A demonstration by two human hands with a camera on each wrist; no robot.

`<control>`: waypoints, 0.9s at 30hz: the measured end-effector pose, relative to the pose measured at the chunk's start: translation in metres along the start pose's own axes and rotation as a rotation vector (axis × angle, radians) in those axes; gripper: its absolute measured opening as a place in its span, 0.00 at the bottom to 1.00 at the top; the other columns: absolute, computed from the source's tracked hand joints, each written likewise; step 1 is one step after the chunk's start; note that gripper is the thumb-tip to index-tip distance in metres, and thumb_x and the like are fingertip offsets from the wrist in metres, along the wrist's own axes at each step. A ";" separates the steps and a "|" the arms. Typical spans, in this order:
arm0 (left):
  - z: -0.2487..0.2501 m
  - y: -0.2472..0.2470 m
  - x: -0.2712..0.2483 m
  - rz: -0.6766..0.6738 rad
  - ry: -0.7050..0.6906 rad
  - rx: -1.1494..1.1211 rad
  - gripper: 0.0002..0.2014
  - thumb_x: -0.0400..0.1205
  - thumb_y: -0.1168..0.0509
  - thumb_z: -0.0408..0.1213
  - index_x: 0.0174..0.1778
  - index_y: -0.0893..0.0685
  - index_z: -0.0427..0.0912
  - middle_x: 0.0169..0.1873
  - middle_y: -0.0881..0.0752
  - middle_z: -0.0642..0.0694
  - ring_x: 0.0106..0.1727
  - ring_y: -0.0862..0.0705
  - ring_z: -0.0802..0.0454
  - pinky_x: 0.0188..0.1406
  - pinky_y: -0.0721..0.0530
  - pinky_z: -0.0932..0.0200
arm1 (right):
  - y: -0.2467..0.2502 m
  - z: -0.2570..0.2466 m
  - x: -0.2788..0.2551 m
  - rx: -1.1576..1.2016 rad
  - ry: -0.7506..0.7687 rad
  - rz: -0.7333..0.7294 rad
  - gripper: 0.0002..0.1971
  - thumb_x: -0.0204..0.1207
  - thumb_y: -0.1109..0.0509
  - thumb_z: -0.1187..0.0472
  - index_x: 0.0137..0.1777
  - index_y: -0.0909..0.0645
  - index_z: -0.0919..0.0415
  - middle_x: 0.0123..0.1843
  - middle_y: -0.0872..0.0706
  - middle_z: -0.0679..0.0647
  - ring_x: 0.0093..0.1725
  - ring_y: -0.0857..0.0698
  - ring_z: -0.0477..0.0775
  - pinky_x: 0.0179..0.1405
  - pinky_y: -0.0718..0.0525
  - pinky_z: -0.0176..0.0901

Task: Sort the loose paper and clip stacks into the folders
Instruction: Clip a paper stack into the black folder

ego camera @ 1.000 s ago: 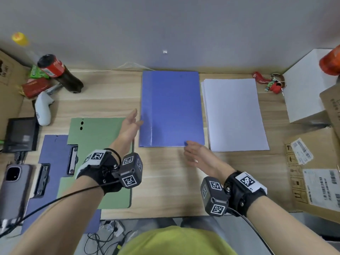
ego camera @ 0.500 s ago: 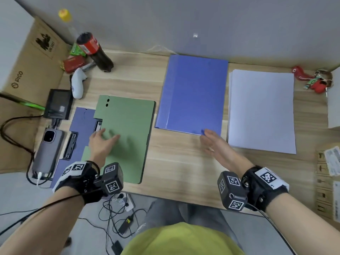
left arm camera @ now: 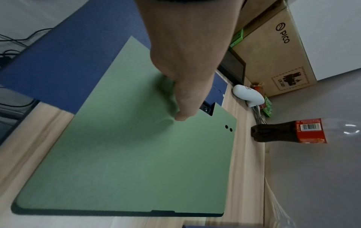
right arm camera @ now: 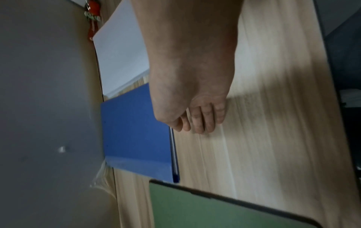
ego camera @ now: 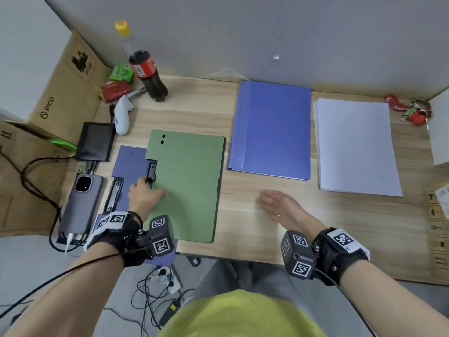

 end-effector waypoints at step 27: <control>-0.005 0.015 -0.030 -0.089 -0.254 -0.547 0.12 0.88 0.45 0.43 0.58 0.19 0.44 0.59 0.16 0.39 0.58 0.20 0.41 0.52 0.27 0.56 | -0.108 -0.002 -0.040 -0.136 0.105 -0.099 0.20 0.87 0.50 0.47 0.66 0.21 0.55 0.55 0.13 0.50 0.48 0.14 0.50 0.44 0.17 0.44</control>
Point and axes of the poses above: each hand's wrist, its own x-axis towards the middle knuckle, its own y-axis out of the back of the hand, z = x × y, the point moved 10 cm from there along x, towards the middle knuckle
